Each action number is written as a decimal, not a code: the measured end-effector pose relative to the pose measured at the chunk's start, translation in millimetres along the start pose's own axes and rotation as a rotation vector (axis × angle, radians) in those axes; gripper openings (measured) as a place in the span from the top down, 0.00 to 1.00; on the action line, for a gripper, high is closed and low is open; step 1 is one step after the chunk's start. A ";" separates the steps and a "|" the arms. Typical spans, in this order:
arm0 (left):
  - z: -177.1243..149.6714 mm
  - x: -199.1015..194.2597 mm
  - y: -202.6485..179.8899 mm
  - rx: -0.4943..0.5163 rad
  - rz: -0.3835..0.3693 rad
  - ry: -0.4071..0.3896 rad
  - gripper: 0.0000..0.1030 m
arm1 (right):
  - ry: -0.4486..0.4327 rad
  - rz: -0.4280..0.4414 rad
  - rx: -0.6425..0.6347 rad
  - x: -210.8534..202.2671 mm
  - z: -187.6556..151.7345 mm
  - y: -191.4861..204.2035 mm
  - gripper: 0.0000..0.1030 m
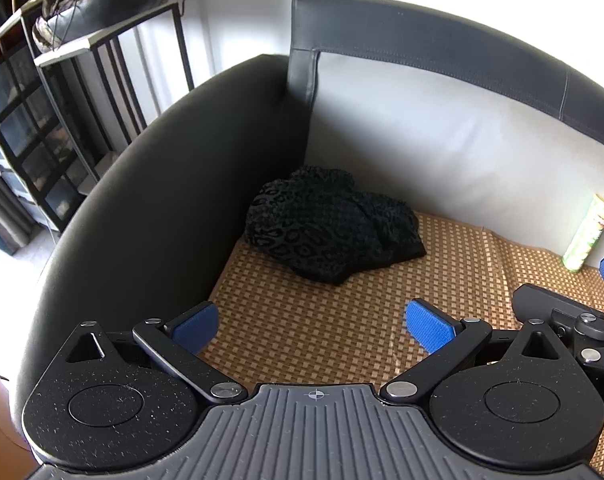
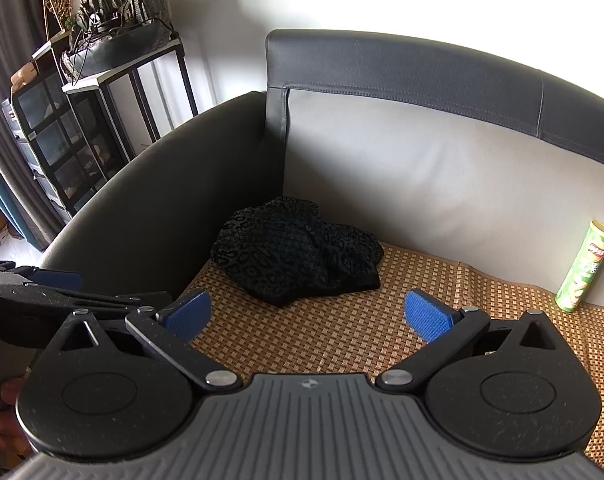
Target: Fold clothes
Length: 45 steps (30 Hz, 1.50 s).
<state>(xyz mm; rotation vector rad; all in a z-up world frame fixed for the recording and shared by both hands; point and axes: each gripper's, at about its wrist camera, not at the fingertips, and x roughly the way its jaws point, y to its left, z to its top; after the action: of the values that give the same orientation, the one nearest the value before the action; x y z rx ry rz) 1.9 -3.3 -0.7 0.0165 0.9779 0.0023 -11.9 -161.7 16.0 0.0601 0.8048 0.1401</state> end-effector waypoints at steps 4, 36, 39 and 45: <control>2.7 3.3 -6.9 0.018 0.021 0.003 0.00 | 0.001 -0.003 -0.004 0.1 1.8 -2.0 0.00; 1.9 3.1 -0.5 -0.018 -0.022 -0.022 0.00 | -0.004 -0.012 -0.004 0.2 3.1 0.9 0.00; 2.7 3.0 -0.1 -0.020 -0.026 -0.021 0.00 | -0.007 -0.013 -0.007 -0.4 2.9 -0.2 0.00; 3.9 2.1 1.2 -0.022 -0.028 -0.021 0.00 | -0.010 -0.013 -0.011 -0.9 3.1 0.5 0.00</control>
<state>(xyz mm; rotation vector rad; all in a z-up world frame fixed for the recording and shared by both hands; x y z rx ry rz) 6.4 -2.1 -0.2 -0.0174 0.9565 -0.0124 -10.3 -161.4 18.8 0.0448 0.7941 0.1324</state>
